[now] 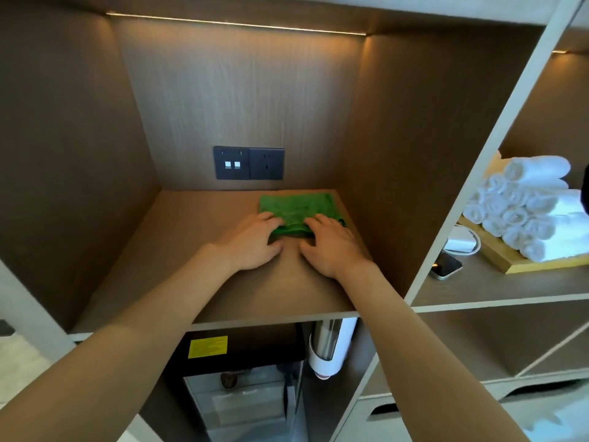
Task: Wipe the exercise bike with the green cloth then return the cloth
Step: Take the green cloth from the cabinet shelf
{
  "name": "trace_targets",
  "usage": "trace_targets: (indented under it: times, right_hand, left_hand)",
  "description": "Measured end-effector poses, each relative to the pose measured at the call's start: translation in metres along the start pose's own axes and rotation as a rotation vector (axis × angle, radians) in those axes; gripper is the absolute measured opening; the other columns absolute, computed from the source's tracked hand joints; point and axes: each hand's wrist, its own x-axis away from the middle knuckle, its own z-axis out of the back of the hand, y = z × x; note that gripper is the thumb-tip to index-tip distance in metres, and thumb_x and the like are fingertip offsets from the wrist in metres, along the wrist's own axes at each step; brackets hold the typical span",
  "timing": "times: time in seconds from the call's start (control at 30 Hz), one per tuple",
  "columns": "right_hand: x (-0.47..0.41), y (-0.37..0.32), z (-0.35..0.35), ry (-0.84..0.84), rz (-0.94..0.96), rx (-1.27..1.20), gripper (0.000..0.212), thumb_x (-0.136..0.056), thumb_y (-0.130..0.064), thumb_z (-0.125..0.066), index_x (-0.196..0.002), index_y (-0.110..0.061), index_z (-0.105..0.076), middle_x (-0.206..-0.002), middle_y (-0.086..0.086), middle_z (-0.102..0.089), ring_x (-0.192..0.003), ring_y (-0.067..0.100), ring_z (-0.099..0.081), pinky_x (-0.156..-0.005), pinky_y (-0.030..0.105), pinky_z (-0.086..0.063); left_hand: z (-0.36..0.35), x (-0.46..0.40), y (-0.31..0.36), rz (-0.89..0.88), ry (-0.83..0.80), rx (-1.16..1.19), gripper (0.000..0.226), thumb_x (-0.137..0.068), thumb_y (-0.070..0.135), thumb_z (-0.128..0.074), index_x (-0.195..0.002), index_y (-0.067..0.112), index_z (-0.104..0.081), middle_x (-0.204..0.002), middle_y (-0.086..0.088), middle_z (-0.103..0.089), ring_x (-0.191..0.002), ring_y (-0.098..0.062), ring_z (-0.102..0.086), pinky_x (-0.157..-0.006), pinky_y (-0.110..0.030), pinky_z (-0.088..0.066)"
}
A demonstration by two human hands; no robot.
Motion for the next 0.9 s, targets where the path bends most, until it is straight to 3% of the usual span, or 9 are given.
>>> trace_targets:
  times: [0.2, 0.5, 0.73, 0.9]
  right_hand:
    - [0.038, -0.005, -0.008, 0.079, 0.087, 0.015, 0.064, -0.099, -0.049, -0.052, -0.157, -0.024, -0.044, -0.164, 0.001, -0.040, -0.150, 0.024, -0.036, -0.123, 0.043, -0.030]
    - [0.108, -0.011, -0.015, 0.160, 0.165, -0.046, 0.053, -0.102, -0.041, -0.054, -0.151, -0.021, -0.053, -0.156, 0.000, -0.049, -0.143, 0.022, -0.042, -0.121, 0.044, -0.036]
    - [0.157, -0.019, -0.017, 0.210, 0.194, -0.110, 0.047, -0.101, -0.035, -0.052, -0.142, -0.015, -0.062, -0.145, 0.003, -0.057, -0.134, 0.024, -0.049, -0.116, 0.042, -0.042]
    - [0.174, -0.022, -0.013, 0.245, 0.231, -0.117, 0.040, -0.099, -0.030, -0.057, -0.134, -0.017, -0.069, -0.134, -0.001, -0.063, -0.124, 0.023, -0.054, -0.108, 0.044, -0.048]
  left_hand:
    - [0.001, 0.048, 0.014, 0.034, 0.007, 0.044, 0.061, -0.100, 0.050, -0.057, -0.155, 0.028, -0.043, -0.164, 0.001, -0.037, -0.150, -0.023, -0.034, -0.123, -0.043, -0.033]
    - [-0.001, 0.125, 0.049, 0.073, 0.083, 0.038, 0.059, -0.100, 0.052, -0.052, -0.154, 0.030, -0.044, -0.159, 0.009, -0.038, -0.143, -0.019, -0.040, -0.115, -0.046, -0.039]
    - [-0.010, 0.169, 0.064, 0.075, 0.107, 0.110, 0.052, -0.105, 0.044, -0.045, -0.155, 0.029, -0.044, -0.162, 0.008, -0.035, -0.145, -0.017, -0.034, -0.120, -0.039, -0.030]
    - [-0.004, 0.189, 0.068, 0.058, 0.128, 0.134, 0.045, -0.105, 0.038, -0.049, -0.148, 0.028, -0.054, -0.153, 0.012, -0.045, -0.139, -0.015, -0.039, -0.114, -0.038, -0.037]
